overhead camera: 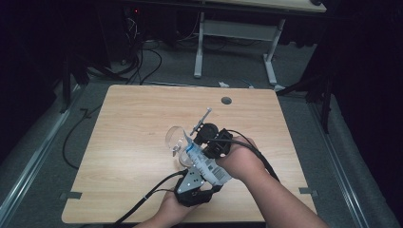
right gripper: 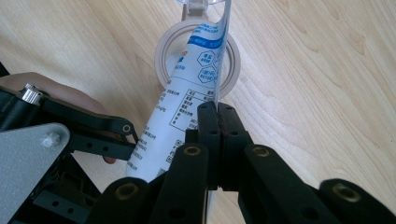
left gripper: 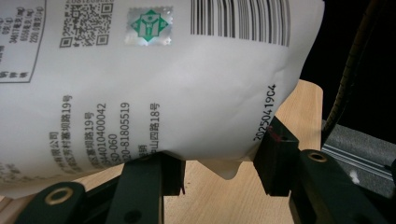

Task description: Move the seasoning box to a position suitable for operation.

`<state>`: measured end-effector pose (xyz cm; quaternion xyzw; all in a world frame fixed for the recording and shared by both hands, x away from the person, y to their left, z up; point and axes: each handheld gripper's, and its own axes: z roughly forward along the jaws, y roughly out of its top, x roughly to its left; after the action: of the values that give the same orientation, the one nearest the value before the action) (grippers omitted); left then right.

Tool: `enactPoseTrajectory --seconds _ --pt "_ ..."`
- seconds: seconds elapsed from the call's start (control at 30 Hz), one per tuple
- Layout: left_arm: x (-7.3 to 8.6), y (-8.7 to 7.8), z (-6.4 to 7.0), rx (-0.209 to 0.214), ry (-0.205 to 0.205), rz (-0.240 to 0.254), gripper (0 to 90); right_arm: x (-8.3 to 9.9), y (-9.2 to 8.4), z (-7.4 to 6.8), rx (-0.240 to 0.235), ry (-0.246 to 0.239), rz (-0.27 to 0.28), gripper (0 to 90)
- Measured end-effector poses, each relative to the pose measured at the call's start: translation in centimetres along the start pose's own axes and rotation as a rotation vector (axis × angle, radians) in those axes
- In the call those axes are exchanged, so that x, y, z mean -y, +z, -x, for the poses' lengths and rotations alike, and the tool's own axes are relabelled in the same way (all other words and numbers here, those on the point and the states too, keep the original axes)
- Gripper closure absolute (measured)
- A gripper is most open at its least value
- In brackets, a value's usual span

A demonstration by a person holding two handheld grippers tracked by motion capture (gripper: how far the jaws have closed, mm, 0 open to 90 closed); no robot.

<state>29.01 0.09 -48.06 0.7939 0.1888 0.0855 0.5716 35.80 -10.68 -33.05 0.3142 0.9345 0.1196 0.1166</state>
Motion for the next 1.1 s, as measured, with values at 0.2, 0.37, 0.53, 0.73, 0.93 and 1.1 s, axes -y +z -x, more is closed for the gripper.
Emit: enactPoseTrajectory --seconds 0.2,0.37,0.53,0.73,0.93,1.1 --pt "-0.01 -0.05 -0.03 -0.001 0.002 -0.002 59.2 0.02 0.01 0.03 -0.004 -0.001 0.004 90.0" --pt "-0.03 -0.07 -0.05 -0.001 0.002 0.0 59.2 -0.04 -0.04 0.03 -0.001 -0.006 0.002 90.0" --pt "-0.03 -0.11 -0.09 -0.003 0.004 0.0 59.1 -0.09 -0.06 0.06 -0.002 -0.011 0.003 90.0" --pt "0.0 -0.16 -0.15 -0.004 -0.001 0.0 59.2 -0.27 0.1 0.04 -0.005 -0.012 0.001 90.0" --pt "-0.01 -0.18 -0.14 -0.002 -0.003 0.0 59.1 -0.33 0.11 0.15 -0.011 -0.011 -0.003 90.0" --pt "-0.07 -0.26 -0.16 -0.003 -0.006 0.004 59.1 -0.4 0.08 0.14 -0.012 -0.014 0.001 90.0"
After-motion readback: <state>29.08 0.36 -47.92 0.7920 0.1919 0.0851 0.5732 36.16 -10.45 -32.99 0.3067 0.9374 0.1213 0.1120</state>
